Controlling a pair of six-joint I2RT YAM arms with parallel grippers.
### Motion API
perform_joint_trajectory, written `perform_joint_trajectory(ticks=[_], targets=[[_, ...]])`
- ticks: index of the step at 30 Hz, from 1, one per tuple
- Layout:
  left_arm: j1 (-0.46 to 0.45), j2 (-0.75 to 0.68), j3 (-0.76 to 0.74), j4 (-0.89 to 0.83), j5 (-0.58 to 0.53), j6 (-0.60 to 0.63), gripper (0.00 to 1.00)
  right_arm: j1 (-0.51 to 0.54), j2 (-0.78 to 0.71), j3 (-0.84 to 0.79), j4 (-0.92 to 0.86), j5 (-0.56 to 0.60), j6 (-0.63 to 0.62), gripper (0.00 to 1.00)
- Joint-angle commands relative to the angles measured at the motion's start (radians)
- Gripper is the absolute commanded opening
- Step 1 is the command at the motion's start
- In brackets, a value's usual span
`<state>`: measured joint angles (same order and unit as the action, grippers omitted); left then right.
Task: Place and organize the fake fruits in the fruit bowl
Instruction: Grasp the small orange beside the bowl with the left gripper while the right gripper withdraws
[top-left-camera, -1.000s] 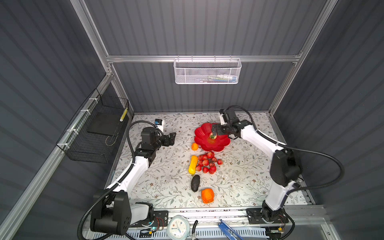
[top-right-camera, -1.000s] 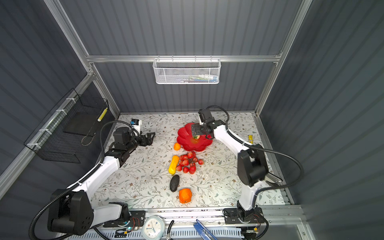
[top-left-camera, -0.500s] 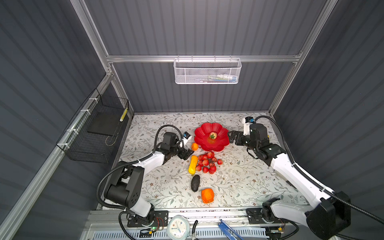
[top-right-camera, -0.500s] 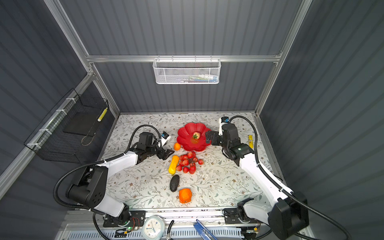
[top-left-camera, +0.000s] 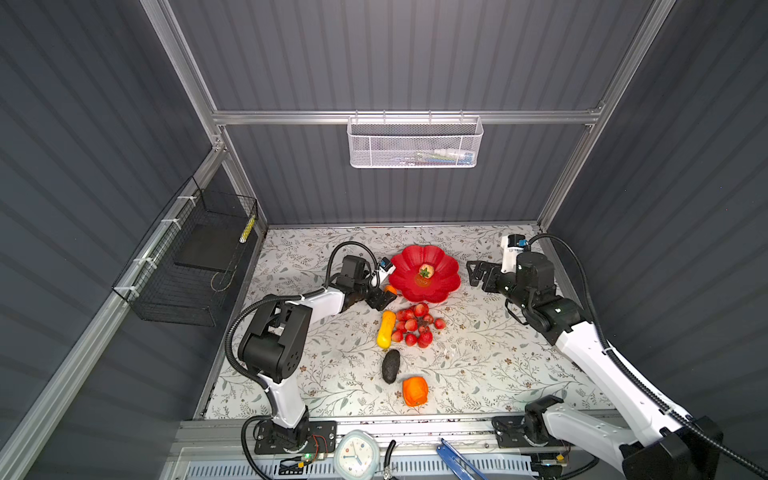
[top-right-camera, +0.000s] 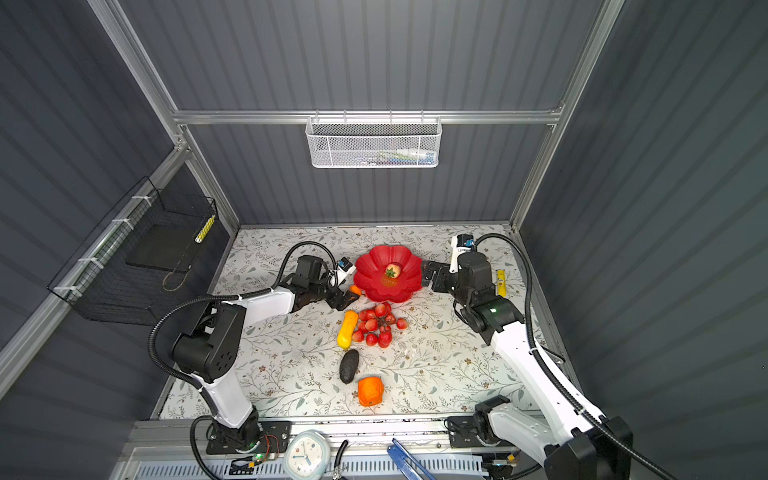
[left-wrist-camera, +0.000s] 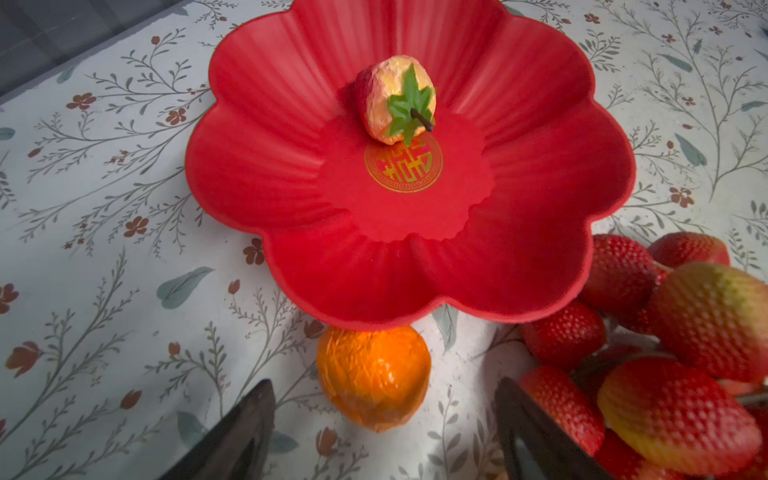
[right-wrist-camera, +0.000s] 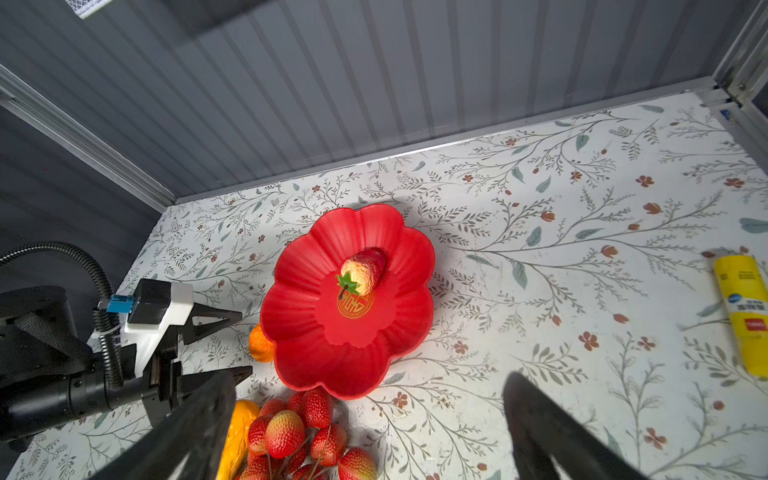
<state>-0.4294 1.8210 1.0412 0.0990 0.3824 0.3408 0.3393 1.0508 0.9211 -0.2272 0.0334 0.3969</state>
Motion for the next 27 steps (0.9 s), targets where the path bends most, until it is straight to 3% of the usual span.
perform_joint_trajectory(ticks=[1,9,14,27], targets=[[-0.017,0.031,0.057,-0.067,-0.004,-0.019,0.83,-0.009,-0.022,-0.008,-0.030,0.022,-0.010,0.99],[-0.023,0.053,0.117,-0.182,-0.046,-0.029,0.81,-0.021,-0.045,-0.008,-0.042,0.030,-0.017,0.99],[-0.024,0.073,0.163,-0.240,-0.138,-0.038,0.79,-0.024,-0.054,-0.004,-0.045,0.030,-0.018,0.99],[-0.042,0.129,0.217,-0.281,-0.103,-0.021,0.71,-0.028,-0.086,-0.004,-0.074,0.065,-0.027,0.99]])
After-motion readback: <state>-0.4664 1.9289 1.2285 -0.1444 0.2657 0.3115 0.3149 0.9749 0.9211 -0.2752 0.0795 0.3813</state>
